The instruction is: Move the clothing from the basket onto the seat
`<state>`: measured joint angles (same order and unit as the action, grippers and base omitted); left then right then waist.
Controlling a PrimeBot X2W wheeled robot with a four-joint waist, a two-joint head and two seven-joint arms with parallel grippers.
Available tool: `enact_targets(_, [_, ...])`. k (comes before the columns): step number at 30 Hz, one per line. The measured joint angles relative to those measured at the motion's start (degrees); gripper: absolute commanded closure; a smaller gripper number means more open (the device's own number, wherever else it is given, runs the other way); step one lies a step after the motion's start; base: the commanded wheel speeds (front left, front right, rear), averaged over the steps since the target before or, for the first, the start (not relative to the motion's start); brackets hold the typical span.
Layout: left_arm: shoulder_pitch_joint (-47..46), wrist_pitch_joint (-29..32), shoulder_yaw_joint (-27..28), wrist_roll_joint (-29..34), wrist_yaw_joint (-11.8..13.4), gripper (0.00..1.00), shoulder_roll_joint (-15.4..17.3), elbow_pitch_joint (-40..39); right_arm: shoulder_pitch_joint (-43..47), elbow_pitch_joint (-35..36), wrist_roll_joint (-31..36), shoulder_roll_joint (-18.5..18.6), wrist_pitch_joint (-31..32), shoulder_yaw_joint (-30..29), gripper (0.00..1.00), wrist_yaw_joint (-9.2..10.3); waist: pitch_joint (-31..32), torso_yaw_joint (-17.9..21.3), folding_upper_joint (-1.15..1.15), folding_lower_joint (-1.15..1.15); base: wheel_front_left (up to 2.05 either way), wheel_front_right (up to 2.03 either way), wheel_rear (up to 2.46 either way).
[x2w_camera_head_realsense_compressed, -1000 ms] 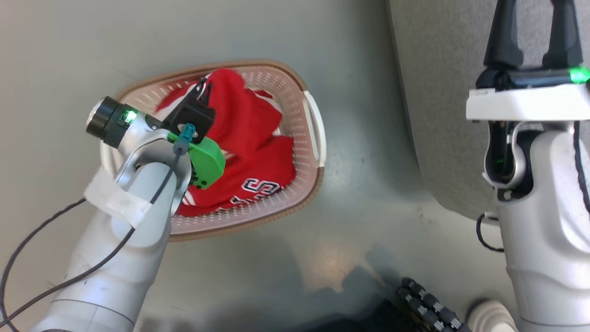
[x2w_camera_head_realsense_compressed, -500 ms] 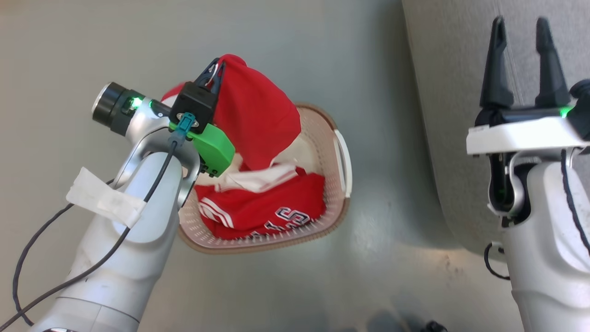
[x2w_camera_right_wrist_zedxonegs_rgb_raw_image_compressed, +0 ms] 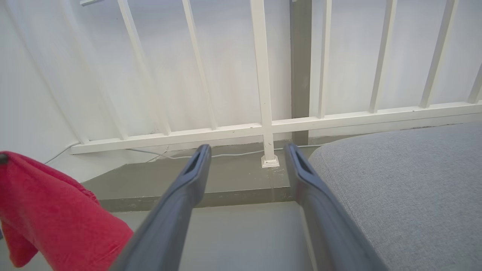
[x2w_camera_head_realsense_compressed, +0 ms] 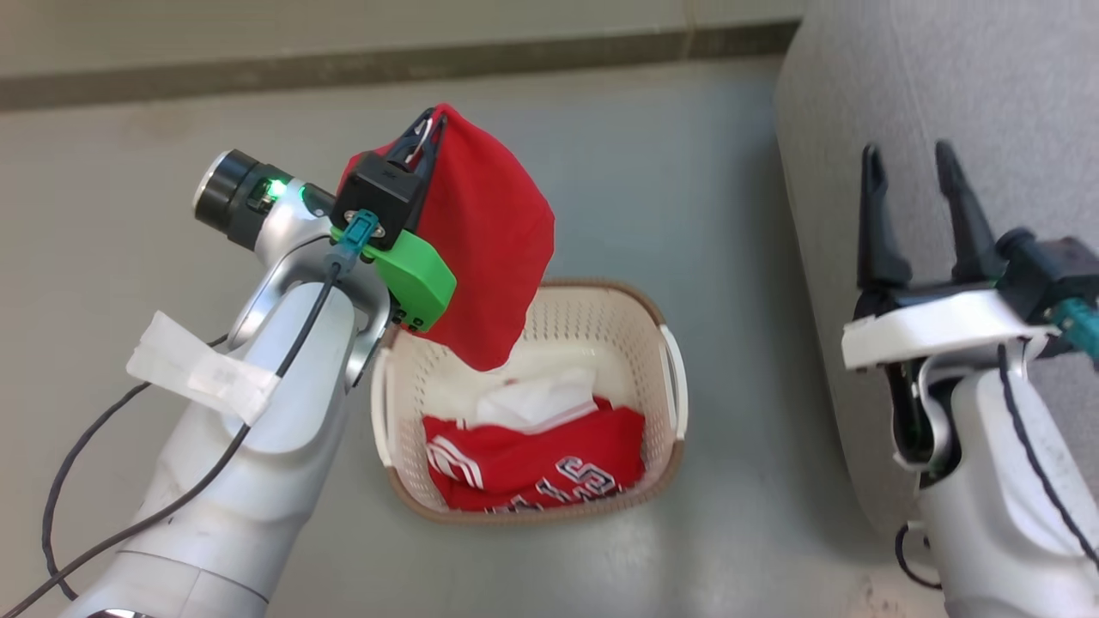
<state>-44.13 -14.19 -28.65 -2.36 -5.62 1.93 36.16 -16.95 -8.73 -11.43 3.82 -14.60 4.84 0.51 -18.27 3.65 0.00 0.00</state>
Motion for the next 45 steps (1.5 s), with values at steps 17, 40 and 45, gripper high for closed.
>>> enact_targets(17, [2.8,1.5,-1.6,-4.3,-0.7,1.00,-0.3,0.4,9.2,-6.0,0.9,-0.3,0.0,3.2,0.00,-2.67,14.3,-1.8,0.00,0.00,0.00,0.00,0.00])
enact_targets(40, [3.6,6.6,-7.6,-10.4,-0.7,1.00,-0.4,-8.8,6.3,-10.0,2.2,0.3,0.8,16.8,0.00,-7.57,22.4,-3.0,0.00,0.00,0.00,0.00,0.00])
enact_targets(45, [3.6,7.1,-9.2,-10.6,-0.6,1.00,-0.4,-10.6,3.2,-12.1,2.1,2.4,2.2,19.5,0.00,-7.58,22.1,-3.9,0.00,0.00,0.00,0.00,0.00])
